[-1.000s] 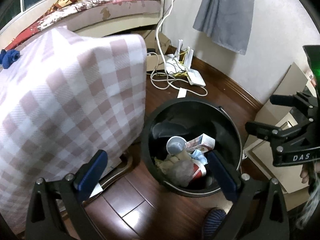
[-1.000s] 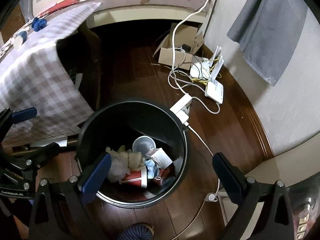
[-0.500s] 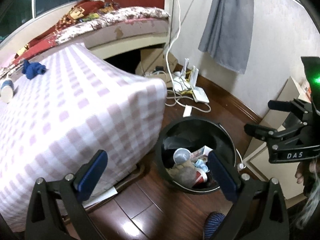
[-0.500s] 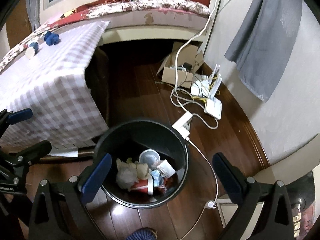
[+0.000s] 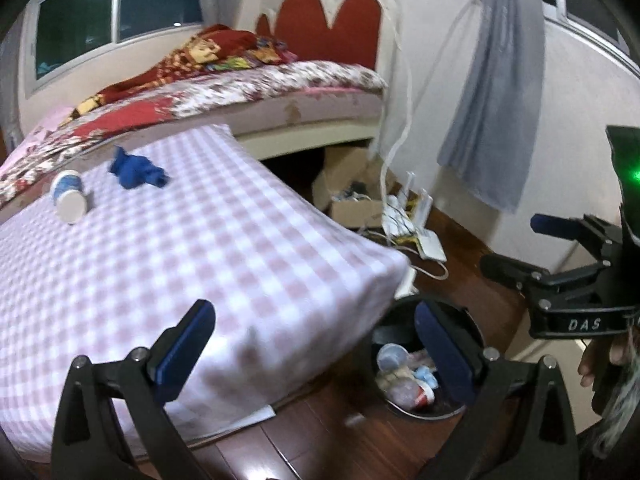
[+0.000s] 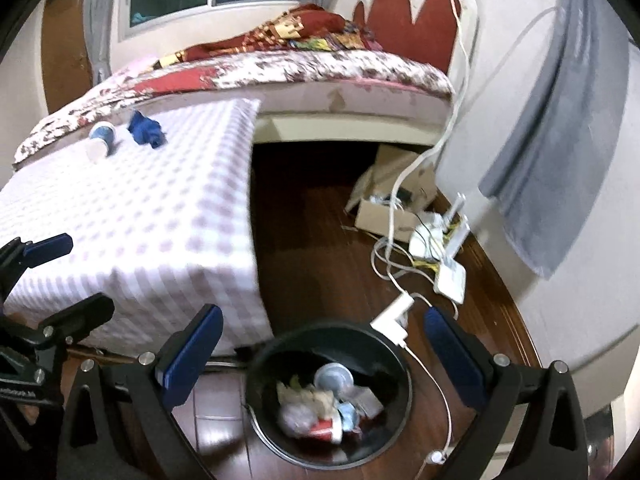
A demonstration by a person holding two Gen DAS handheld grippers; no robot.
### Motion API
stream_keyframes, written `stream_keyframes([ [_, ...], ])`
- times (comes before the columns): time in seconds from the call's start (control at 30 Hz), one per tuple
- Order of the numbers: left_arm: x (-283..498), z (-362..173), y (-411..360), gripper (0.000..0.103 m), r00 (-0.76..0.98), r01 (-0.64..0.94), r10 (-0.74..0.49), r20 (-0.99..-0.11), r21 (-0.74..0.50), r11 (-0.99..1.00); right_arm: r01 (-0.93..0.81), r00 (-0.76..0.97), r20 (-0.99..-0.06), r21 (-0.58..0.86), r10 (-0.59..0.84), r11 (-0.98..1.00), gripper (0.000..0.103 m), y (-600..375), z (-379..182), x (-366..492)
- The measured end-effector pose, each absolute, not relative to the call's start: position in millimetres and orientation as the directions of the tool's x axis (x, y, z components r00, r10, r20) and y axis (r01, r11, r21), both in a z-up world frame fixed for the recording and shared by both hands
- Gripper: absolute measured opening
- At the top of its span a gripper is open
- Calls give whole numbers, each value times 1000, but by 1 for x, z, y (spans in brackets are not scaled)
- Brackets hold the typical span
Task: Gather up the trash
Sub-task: 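Move both tools back over the bed toward the blue cup and cloth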
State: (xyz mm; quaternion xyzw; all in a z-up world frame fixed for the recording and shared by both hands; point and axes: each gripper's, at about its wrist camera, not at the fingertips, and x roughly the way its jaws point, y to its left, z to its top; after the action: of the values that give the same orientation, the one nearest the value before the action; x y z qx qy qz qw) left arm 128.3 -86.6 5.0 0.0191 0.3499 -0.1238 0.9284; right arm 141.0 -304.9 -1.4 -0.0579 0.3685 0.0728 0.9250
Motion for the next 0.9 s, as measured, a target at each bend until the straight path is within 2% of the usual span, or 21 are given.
stream_keyframes([
  [0.5, 154, 15, 29, 100, 767, -1, -18, -642, -29, 1000, -338, 694, -673, 12, 258, 941, 102, -210, 19, 187],
  [0.73, 194, 31, 94, 100, 768, -127, 102, -632, 6, 992, -391, 678, -672, 11, 297, 920, 102, -159, 25, 224],
  [0.9, 235, 24, 143, 98, 732, -220, 160, -662, -7, 976, -414, 654, -679, 47, 333, 909, 102, -125, 24, 259],
])
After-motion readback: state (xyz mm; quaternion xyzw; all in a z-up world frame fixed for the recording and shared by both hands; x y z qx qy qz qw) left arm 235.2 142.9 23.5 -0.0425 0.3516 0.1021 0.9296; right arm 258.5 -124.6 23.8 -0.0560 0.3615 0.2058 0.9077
